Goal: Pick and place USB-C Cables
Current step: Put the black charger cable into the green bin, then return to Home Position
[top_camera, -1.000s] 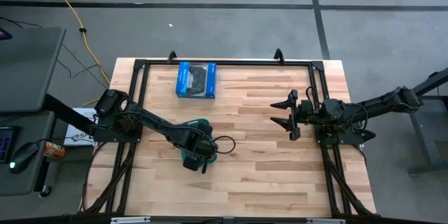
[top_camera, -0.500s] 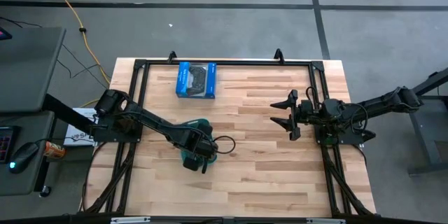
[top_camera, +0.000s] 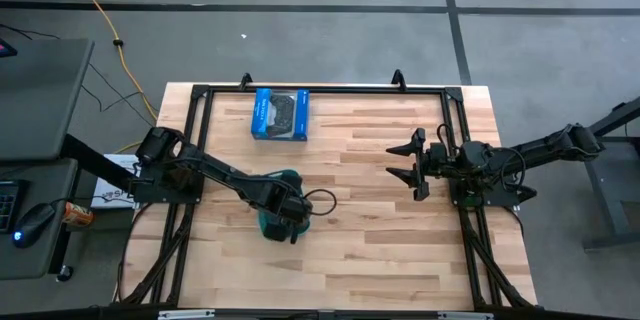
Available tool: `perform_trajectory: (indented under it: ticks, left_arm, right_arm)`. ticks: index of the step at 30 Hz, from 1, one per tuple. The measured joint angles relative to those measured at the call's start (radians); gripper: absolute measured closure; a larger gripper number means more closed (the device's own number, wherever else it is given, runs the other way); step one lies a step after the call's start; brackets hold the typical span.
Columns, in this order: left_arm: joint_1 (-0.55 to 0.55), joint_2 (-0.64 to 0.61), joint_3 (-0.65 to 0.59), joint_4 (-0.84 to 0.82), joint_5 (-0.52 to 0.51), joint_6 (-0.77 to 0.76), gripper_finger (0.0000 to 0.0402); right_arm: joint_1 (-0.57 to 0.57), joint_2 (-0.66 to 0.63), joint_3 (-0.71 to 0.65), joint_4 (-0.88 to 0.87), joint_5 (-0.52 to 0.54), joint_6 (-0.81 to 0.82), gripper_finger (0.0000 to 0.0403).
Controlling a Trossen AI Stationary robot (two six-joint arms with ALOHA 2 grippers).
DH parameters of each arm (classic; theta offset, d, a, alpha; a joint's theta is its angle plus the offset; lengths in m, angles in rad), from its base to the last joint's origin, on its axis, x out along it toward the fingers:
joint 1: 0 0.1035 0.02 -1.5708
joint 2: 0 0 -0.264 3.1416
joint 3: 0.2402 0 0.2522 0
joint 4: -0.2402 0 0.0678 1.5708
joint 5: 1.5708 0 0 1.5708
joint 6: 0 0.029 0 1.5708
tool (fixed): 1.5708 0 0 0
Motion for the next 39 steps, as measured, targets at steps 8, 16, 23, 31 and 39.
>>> perform_trajectory:
  ticks: [8,16,23,31,39]
  left_arm:
    - [0.000,0.000,0.000,-0.006,0.013,-0.026,0.0227]
    - [0.000,0.000,0.000,-0.006,0.025,-0.026,0.0189]
    - [0.000,0.000,0.000,-0.046,0.026,-0.015,0.0187]
    - [0.000,-0.005,0.112,-0.332,0.026,-0.083,0.0187]
    - [0.000,-0.185,0.173,-0.313,-0.115,-0.035,0.0187]
  right_arm:
    - [0.000,0.000,0.000,0.000,0.000,0.000,0.0166]
    - [0.000,0.000,0.000,0.000,0.000,0.000,0.0166]
    - [0.000,0.000,0.000,0.000,-0.003,0.000,0.0166]
    - [0.000,0.000,0.000,0.000,-0.003,0.000,0.0166]
    - [0.000,0.004,0.000,-0.017,-0.003,0.000,0.0166]
